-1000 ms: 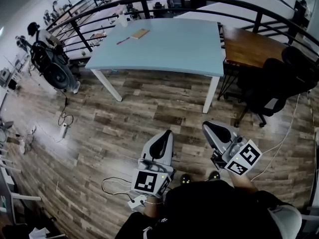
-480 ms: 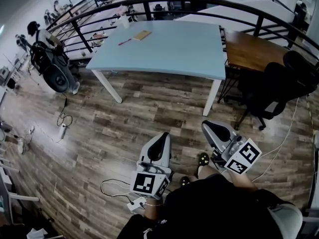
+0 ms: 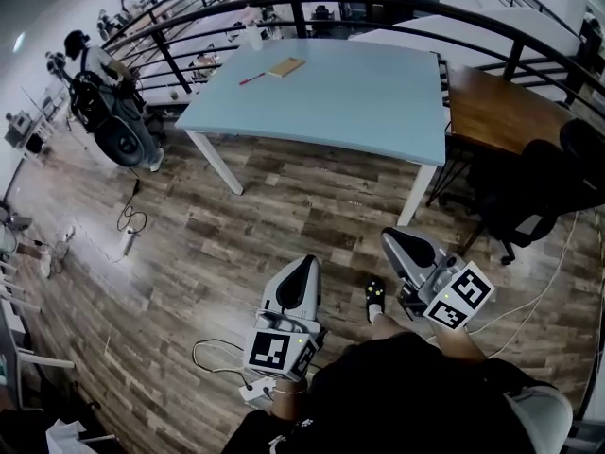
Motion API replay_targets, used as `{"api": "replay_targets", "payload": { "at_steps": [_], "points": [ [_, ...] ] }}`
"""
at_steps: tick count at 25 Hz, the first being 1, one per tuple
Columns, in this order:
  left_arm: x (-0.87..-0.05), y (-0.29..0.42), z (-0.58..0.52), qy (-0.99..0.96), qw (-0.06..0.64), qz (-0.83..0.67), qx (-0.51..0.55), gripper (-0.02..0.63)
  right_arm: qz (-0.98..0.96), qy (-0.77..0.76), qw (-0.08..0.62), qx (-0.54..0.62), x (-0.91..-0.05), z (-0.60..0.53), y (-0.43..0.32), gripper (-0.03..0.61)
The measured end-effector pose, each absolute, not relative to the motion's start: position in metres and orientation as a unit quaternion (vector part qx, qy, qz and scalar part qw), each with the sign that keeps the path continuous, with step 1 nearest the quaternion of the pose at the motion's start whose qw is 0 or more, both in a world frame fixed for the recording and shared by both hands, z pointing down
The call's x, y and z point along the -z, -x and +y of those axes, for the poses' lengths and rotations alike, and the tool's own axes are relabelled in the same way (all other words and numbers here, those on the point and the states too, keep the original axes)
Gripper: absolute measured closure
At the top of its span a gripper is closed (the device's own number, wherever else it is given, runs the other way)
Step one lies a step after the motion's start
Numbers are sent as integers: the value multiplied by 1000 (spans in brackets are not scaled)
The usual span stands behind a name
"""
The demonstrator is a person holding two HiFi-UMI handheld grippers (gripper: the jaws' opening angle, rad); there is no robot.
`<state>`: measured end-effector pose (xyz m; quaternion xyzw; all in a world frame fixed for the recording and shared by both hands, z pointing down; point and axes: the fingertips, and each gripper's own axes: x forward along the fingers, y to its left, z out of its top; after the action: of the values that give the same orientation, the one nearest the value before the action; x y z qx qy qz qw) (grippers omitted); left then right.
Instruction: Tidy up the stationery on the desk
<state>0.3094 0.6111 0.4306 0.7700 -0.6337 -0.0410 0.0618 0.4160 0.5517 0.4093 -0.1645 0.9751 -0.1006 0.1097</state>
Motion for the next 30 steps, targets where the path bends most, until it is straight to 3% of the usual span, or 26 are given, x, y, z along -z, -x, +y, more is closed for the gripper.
{"api": "replay_targets", "payload": {
  "at_steps": [30],
  "points": [
    [-425, -271, 439, -734, 45, -677, 2, 617, 980, 107, 106, 133, -415, 366, -374, 581]
  ]
}}
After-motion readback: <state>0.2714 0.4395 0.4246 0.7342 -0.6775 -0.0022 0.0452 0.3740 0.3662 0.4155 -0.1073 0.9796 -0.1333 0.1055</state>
